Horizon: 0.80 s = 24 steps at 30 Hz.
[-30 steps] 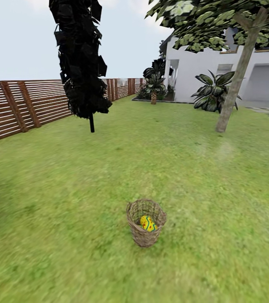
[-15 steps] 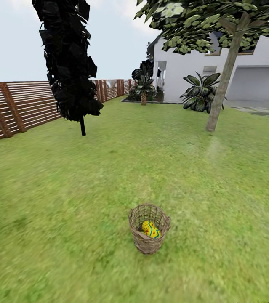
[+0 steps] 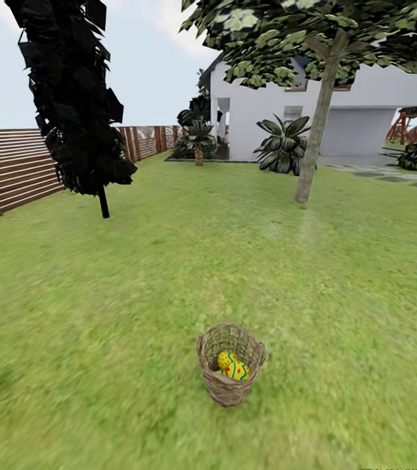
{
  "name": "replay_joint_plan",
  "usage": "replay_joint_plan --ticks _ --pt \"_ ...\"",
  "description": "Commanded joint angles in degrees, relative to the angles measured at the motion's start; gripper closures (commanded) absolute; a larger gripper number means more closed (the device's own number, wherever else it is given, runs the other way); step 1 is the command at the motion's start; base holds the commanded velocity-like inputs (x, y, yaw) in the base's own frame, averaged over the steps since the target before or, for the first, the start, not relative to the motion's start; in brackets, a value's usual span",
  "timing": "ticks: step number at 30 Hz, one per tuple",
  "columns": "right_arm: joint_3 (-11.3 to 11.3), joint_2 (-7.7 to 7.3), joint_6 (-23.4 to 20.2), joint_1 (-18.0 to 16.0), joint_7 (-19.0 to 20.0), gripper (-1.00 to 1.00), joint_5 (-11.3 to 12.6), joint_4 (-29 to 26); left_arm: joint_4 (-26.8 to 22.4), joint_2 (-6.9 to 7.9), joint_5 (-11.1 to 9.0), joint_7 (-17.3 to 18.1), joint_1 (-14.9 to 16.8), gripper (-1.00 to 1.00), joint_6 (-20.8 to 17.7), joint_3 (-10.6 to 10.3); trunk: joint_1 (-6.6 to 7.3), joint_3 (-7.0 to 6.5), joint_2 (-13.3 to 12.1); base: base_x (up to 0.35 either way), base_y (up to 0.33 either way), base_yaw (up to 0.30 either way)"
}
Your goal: Take the three Easter eggs out of the wicker basket on the lawn in the garden, then place them on the lawn next to a single tree (choose any tree) so that all three eggs are next to the same tree and none are left in the basket.
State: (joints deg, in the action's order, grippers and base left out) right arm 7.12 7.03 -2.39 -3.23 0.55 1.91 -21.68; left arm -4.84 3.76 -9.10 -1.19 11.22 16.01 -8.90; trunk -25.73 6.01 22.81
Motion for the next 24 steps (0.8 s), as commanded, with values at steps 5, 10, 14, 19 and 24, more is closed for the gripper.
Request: replay_joint_plan --ticks 5,10,14,19,24 --pt "0.3 0.07 -0.3 0.0 0.1 -1.0 0.2 -0.1 0.0 0.02 -0.5 -0.1 0.0 -1.0 0.2 -0.6 -0.05 -0.08 0.1 0.183 0.265 -0.244" --pt "0.3 0.03 -0.3 0.0 0.1 -1.0 0.2 -0.1 0.0 0.02 -0.5 -0.1 0.0 -1.0 0.2 -0.6 -0.05 -0.28 0.1 0.183 0.227 -0.244" --pt "0.3 0.06 -0.3 0.0 0.1 -1.0 0.2 -0.1 0.0 0.02 -0.5 -0.1 0.0 -1.0 0.2 -0.6 -0.05 -0.45 0.1 0.178 0.184 -0.244" --pt "0.3 0.04 -0.2 0.0 0.1 -1.0 0.2 -0.1 0.0 0.02 -0.5 -0.1 0.0 -1.0 0.2 -0.6 -0.05 -0.65 0.1 0.157 0.156 -0.244" --pt "0.3 0.05 -0.2 0.0 0.0 -1.0 0.2 -0.1 0.0 -0.01 -0.5 -0.1 0.0 -1.0 0.2 -0.7 -0.05 -0.85 0.1 0.136 0.136 -0.244"
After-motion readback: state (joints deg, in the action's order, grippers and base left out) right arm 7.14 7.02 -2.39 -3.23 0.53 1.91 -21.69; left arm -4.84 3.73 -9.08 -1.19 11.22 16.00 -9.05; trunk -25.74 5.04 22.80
